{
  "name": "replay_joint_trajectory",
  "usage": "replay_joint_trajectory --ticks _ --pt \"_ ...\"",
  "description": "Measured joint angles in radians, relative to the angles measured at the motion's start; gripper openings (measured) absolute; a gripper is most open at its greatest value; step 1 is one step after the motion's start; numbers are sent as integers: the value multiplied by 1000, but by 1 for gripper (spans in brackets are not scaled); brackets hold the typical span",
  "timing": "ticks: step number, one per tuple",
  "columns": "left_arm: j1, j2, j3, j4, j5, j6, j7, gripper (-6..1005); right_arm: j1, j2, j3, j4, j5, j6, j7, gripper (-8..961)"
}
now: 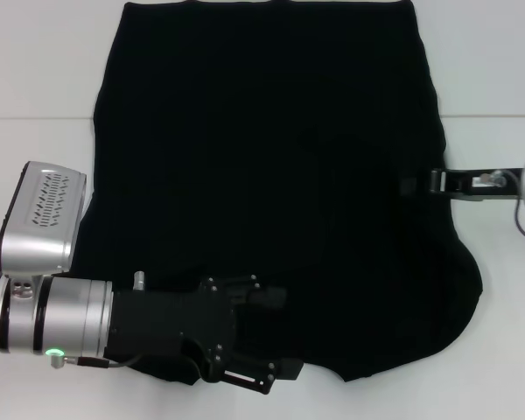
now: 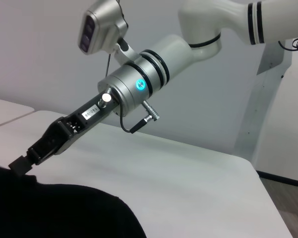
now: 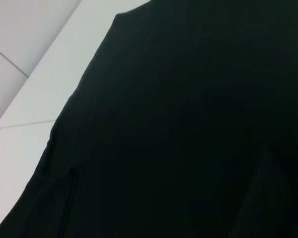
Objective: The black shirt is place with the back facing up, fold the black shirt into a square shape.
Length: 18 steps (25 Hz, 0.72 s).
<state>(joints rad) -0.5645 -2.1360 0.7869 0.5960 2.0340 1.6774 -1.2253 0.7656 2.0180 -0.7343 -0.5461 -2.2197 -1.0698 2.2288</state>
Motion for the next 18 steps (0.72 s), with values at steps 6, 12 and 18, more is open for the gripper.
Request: replay_joint_trajectory --ticks 6,12,18 --pt "0 2 0 -2 0 -1 -2 943 18 1 -29 10 0 6 29 8" --pt "0 2 -4 -4 0 -8 -2 942 29 4 -38 7 6 -11 17 113" --pt "0 2 -16 -4 0 -8 -2 942 35 0 -33 -15 6 -58 23 290"
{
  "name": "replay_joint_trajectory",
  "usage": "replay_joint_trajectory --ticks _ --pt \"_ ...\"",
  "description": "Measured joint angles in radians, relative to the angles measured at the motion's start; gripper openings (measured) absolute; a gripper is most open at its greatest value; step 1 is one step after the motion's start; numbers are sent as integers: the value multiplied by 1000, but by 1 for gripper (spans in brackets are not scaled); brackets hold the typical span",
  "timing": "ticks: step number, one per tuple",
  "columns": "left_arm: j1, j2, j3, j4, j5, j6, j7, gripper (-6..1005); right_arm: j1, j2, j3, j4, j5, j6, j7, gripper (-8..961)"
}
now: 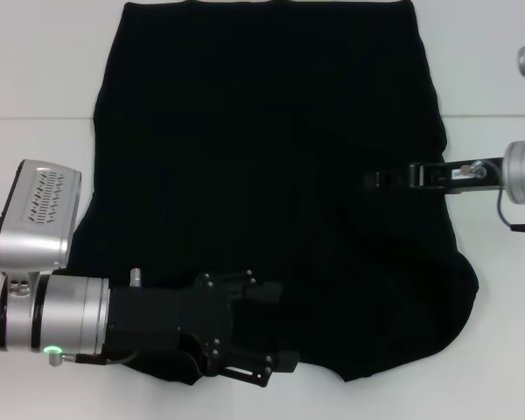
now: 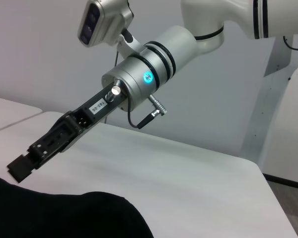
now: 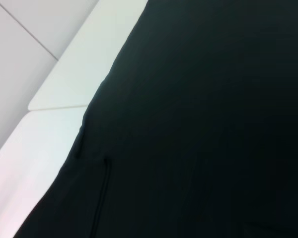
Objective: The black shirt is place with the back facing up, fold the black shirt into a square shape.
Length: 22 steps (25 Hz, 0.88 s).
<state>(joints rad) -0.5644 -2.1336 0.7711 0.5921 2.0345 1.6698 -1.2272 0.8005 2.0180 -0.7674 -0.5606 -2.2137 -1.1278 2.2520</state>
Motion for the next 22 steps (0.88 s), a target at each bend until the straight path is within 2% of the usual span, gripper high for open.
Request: replay_joint_trajectory --ticks 4,7,14,18,22 --pt "0 2 -17 0 2 2 -2 941 -23 -13 30 -6 1 2 0 438" --pt "2 10 -53 4 8 10 -33 941 -48 -19 71 -7 18 -5 -36 587" --pt "38 43 -201 24 15 63 -175 940 -135 -1 94 12 208 -68 -239 905" --pt "86 51 -296 73 50 85 -236 939 -166 13 94 37 272 -127 -329 918" --pt "127 60 -396 117 112 85 -289 938 -176 17 94 46 285 -146 -350 924"
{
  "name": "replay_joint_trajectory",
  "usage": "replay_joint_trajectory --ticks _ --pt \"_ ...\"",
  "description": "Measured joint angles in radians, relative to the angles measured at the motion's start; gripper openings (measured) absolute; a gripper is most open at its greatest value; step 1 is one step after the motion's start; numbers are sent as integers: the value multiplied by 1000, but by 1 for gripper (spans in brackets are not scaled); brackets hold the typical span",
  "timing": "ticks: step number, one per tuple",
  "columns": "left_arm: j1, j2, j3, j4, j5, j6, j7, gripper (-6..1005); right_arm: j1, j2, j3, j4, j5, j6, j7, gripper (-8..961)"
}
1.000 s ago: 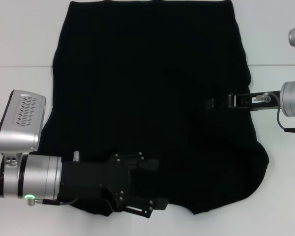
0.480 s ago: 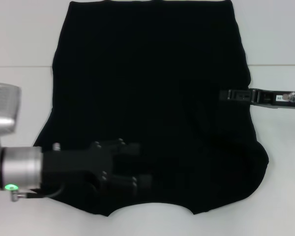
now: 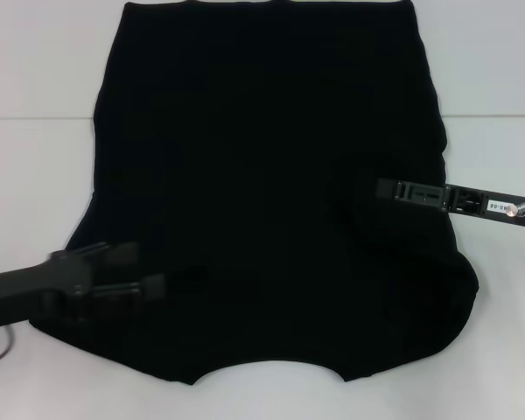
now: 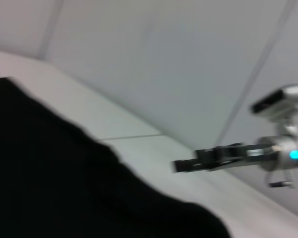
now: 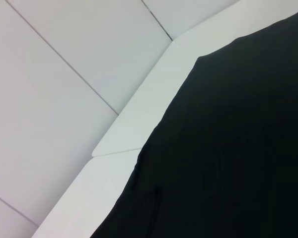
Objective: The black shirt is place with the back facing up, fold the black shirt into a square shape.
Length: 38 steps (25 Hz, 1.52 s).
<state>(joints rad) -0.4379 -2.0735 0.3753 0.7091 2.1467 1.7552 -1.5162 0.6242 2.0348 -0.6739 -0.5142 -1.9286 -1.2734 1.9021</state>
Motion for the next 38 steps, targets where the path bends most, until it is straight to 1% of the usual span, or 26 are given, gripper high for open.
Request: replay_joint_trajectory --ticks 3,5,9,14,19,29,38 --pt "17 3 -65 27 73 -21 -20 938 0 1 0 1 2 5 4 924" --pt "26 4 -101 35 110 -60 -42 938 3 1 1 1 2 6 7 924" --pt "30 8 -139 47 167 -135 -112 937 11 1 3 1 2 10 9 923" --pt "32 8 -145 82 199 -191 -208 936 17 1 9 2 5 6 12 923" --pt "27 8 -144 113 264 -236 -255 936 17 1 20 2 6 4 13 923" --pt "11 10 -137 124 334 -239 -262 934 15 1 27 2 7 3 13 922" --pt "7 10 -137 123 339 -251 -260 933 17 1 27 2 7 3 12 921"
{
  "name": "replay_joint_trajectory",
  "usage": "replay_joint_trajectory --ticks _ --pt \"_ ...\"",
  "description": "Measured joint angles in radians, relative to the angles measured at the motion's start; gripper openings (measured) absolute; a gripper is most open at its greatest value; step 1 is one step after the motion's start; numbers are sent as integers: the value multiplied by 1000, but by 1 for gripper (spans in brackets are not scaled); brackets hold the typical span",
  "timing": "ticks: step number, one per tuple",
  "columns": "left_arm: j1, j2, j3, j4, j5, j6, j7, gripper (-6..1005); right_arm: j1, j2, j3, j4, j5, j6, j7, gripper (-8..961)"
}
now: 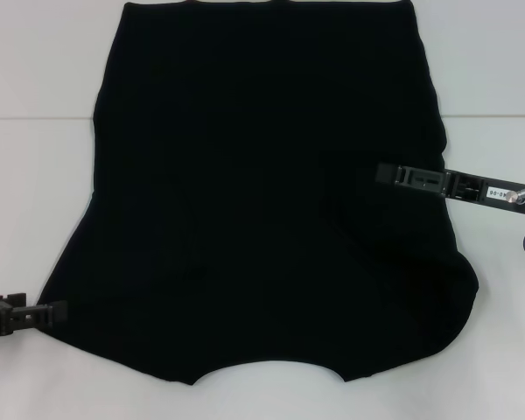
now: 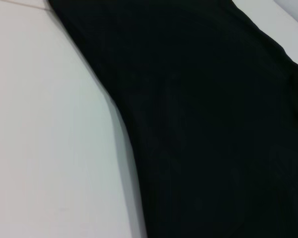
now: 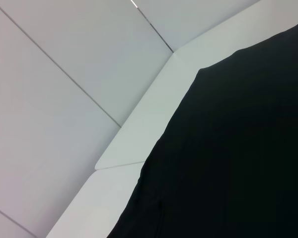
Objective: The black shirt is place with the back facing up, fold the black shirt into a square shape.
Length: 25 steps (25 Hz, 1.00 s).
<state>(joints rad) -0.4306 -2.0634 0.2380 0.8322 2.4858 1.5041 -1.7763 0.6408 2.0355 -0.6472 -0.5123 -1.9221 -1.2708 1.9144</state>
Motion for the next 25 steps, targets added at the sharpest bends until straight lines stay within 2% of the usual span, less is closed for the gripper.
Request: replay_joint_trajectory --ticks 18,25 --pt "0 -7 41 -5 2 -22 -2 931 -5 0 0 0 0 5 0 920" --pt "-8 -8 59 -7 2 20 -1 930 -7 0 0 0 0 7 0 919"
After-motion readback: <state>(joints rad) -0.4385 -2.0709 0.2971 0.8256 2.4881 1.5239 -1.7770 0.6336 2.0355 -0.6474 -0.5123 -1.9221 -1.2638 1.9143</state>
